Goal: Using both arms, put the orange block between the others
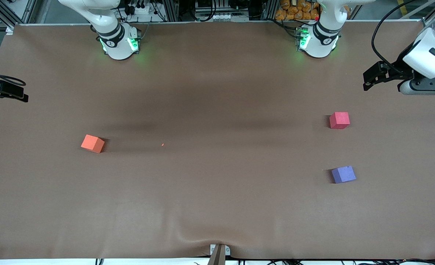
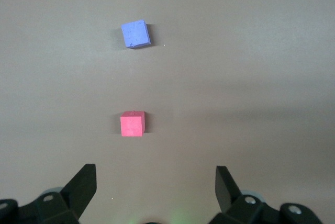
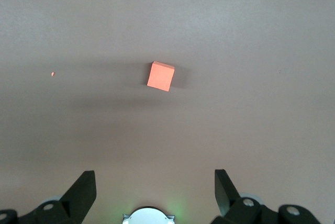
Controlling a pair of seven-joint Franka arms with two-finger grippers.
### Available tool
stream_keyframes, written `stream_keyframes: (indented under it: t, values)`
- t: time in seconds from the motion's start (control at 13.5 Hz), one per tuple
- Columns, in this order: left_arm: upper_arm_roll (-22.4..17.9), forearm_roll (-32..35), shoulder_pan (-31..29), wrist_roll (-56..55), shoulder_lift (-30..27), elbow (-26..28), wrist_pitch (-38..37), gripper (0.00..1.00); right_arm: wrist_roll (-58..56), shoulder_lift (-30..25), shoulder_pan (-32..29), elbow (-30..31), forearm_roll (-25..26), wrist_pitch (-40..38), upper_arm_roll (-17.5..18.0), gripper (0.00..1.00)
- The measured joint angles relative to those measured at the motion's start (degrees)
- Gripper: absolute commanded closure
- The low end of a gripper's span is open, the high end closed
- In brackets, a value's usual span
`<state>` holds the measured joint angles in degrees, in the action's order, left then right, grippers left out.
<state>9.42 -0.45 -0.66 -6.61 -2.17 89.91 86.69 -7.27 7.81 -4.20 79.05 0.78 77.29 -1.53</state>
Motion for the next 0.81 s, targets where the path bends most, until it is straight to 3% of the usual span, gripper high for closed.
stream_keyframes:
  t: [0.52,0.81]
  values:
    - [0.0,0.0,0.0,0.0,0.0,0.0,0.0,0.0,0.0,1.1,0.3,1.0,-1.1,2.0,-0.3,0.0]
    - [0.0,0.0,0.0,0.0,0.0,0.0,0.0,0.0,0.2,9.0,1.5,5.4,-1.3,11.3,-0.3,0.0]
